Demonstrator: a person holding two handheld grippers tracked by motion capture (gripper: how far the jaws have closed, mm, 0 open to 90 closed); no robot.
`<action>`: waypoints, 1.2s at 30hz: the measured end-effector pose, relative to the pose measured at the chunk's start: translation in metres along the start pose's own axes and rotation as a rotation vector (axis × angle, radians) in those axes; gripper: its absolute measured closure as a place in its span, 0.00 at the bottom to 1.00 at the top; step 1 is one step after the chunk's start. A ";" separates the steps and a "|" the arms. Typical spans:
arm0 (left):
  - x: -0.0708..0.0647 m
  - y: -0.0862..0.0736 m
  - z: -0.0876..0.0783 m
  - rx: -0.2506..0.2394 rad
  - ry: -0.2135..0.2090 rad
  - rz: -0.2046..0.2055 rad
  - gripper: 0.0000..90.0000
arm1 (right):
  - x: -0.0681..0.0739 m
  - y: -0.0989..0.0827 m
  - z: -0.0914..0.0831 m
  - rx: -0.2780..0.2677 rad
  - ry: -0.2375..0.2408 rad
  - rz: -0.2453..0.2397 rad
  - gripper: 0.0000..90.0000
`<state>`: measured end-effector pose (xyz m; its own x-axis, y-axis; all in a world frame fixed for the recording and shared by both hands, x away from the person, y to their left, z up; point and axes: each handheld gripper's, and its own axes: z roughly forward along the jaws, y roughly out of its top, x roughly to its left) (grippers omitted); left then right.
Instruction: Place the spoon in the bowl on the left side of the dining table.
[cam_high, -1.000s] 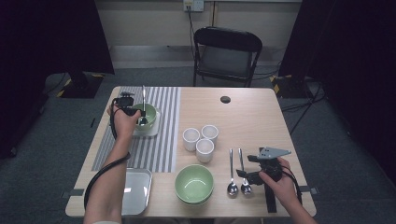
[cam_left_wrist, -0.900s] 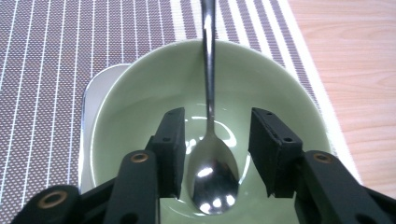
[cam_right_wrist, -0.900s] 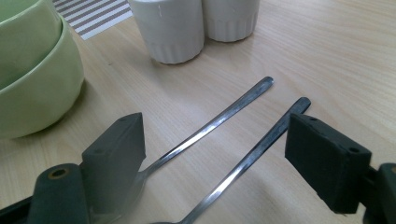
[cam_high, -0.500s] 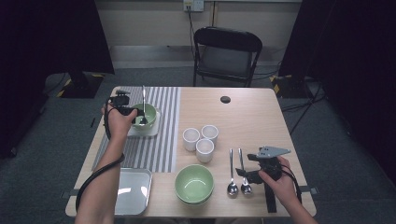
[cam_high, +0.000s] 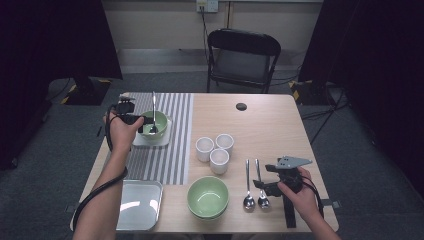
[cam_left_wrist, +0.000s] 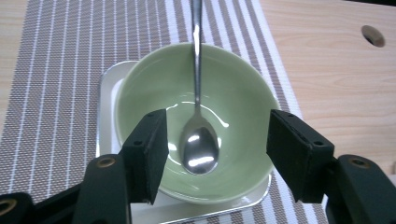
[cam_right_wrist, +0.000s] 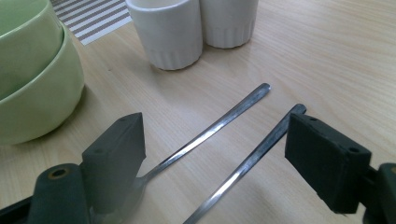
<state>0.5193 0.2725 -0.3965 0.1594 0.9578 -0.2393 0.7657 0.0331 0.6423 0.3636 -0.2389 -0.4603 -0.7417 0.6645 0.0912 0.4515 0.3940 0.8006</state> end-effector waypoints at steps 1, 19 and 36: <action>-0.001 0.000 -0.001 0.001 -0.010 -0.002 0.43 | 0.000 0.000 0.000 0.000 -0.001 0.001 0.22; -0.013 -0.010 -0.014 -0.003 -0.054 0.009 0.40 | -0.004 -0.005 -0.007 0.024 -0.017 -0.008 0.22; -0.018 -0.021 -0.018 -0.002 -0.071 0.022 0.38 | -0.012 -0.016 -0.019 0.057 -0.049 -0.014 0.21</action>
<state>0.4888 0.2602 -0.3928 0.2200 0.9358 -0.2756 0.7600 0.0126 0.6498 0.3558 -0.2653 -0.4624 -0.7234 0.6886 0.0501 0.4700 0.4379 0.7664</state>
